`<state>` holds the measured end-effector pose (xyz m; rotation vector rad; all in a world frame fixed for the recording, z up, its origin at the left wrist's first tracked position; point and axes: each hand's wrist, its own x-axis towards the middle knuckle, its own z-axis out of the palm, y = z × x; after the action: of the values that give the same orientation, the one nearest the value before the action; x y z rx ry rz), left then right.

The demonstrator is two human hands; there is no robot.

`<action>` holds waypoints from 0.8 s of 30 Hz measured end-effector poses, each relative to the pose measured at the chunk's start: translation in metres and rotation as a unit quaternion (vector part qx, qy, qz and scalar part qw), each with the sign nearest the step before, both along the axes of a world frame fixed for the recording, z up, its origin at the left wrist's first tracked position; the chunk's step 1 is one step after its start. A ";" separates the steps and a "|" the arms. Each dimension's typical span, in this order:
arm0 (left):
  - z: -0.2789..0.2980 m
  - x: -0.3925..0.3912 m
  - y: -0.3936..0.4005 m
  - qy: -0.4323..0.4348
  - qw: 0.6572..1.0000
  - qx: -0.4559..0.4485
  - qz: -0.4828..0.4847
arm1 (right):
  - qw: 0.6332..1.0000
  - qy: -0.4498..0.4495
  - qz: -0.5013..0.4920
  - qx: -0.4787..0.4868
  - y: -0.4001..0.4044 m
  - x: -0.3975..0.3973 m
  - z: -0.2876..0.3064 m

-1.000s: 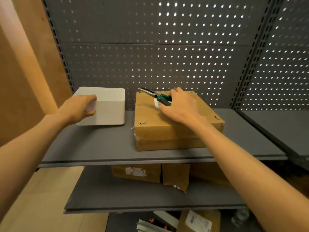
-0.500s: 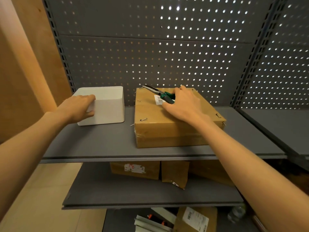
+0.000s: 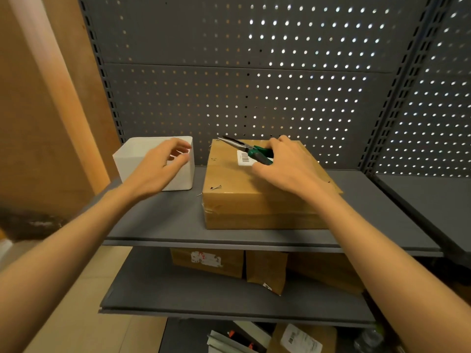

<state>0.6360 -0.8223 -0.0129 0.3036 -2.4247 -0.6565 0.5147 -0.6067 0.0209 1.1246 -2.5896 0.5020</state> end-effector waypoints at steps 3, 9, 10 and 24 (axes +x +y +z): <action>-0.010 -0.001 0.019 0.012 0.991 0.130 -0.025 | 1.000 -0.001 0.024 0.006 0.005 0.004 0.003; -0.041 0.003 0.049 0.029 0.954 0.291 -0.066 | 0.998 -0.023 0.063 0.022 0.013 0.010 0.000; -0.046 0.003 0.053 0.020 0.952 0.296 -0.074 | 0.997 -0.022 0.067 0.030 0.015 0.010 -0.001; -0.074 -0.002 0.068 0.051 0.921 0.380 -0.075 | 0.991 -0.004 0.112 0.074 0.033 0.012 -0.012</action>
<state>0.6340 -0.7547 -0.0868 0.3738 -2.0042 -1.6328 0.5266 -0.5737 0.0087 1.4749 -2.5564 0.3652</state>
